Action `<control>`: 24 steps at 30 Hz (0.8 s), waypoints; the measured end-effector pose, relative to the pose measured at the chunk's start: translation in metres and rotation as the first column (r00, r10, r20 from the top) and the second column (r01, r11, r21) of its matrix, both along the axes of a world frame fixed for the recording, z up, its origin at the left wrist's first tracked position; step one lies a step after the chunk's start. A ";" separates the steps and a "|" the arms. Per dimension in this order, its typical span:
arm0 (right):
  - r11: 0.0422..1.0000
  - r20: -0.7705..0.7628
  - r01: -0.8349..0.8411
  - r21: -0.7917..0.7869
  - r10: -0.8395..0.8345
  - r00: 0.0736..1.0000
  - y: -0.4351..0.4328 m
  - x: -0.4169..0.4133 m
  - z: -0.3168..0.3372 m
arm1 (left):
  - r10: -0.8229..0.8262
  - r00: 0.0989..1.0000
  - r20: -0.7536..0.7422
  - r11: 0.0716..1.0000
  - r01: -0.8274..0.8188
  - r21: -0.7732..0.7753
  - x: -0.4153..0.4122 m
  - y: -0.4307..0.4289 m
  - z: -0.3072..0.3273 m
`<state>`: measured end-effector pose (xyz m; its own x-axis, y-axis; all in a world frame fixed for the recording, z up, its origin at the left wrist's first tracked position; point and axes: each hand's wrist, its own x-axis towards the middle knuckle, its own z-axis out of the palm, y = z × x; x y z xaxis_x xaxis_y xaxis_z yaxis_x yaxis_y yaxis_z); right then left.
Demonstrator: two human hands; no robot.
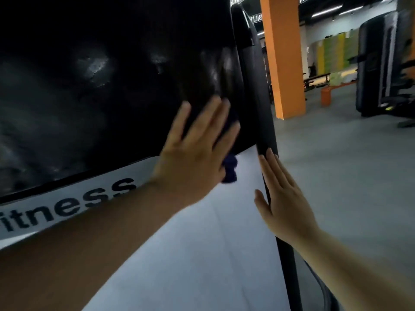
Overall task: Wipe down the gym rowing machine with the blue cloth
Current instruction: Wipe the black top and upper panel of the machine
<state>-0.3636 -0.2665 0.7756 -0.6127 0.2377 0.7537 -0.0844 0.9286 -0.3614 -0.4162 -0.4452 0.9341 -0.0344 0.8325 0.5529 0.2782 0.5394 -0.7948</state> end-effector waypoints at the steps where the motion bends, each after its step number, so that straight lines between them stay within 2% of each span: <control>1: 1.000 -0.015 0.000 -0.030 0.000 1.000 -0.002 -0.001 -0.003 | 0.043 0.999 -0.015 0.995 -0.041 0.095 0.000 0.009 0.014; 2: 0.998 -0.030 0.004 -0.057 -0.006 1.000 -0.005 -0.001 -0.006 | 0.082 0.996 -0.021 0.987 -0.078 0.140 0.001 0.018 0.021; 4: 0.996 -0.045 0.016 -0.091 -0.020 0.999 -0.008 -0.002 -0.012 | 0.076 0.996 -0.037 0.995 -0.073 0.072 0.002 0.035 0.012; 6: 0.994 -0.033 0.017 -0.104 -0.021 0.999 -0.008 -0.001 -0.019 | 0.017 1.000 0.014 0.989 -0.015 -0.146 0.002 0.043 -0.018; 8: 0.992 -0.006 0.005 -0.129 -0.006 1.000 -0.006 0.004 -0.028 | 0.015 0.995 0.096 0.917 0.024 -0.398 0.002 0.039 -0.052; 10: 0.989 0.030 -0.009 -0.149 0.013 0.999 -0.004 0.011 -0.035 | 0.036 0.993 0.113 0.839 0.031 -0.544 0.002 0.029 -0.066; 12: 0.989 0.048 -0.020 -0.143 0.027 0.998 -0.003 0.017 -0.037 | -0.032 0.994 0.106 0.843 0.084 -0.531 -0.001 0.026 -0.054; 14: 0.991 0.052 -0.034 -0.131 0.041 0.998 -0.002 0.020 -0.031 | -0.086 0.995 0.059 0.915 0.102 -0.389 -0.002 0.031 -0.025; 17: 0.990 0.046 -0.030 -0.137 0.037 0.998 -0.002 0.018 -0.017 | 0.051 0.998 -0.023 0.990 -0.054 -0.129 0.000 0.034 0.013; 19: 0.987 0.024 -0.035 -0.157 0.039 0.999 -0.002 0.015 -0.014 | 0.070 0.997 -0.033 0.995 -0.072 -0.062 0.002 0.036 0.006; 21: 0.983 0.001 -0.046 -0.175 0.047 0.999 0.000 0.013 -0.020 | -0.008 1.000 -0.015 0.992 0.006 -0.127 0.001 0.040 -0.027; 24: 0.975 0.025 -0.087 -0.204 0.095 0.995 0.011 0.013 -0.035 | -0.039 0.985 0.169 0.936 0.095 -0.338 0.005 0.039 -0.092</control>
<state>-0.3502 -0.2556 0.7408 -0.6636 0.3254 0.6736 -0.1493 0.8247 -0.5455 -0.4111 -0.4067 0.8417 -0.0355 0.9737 0.2250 0.4408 0.2173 -0.8709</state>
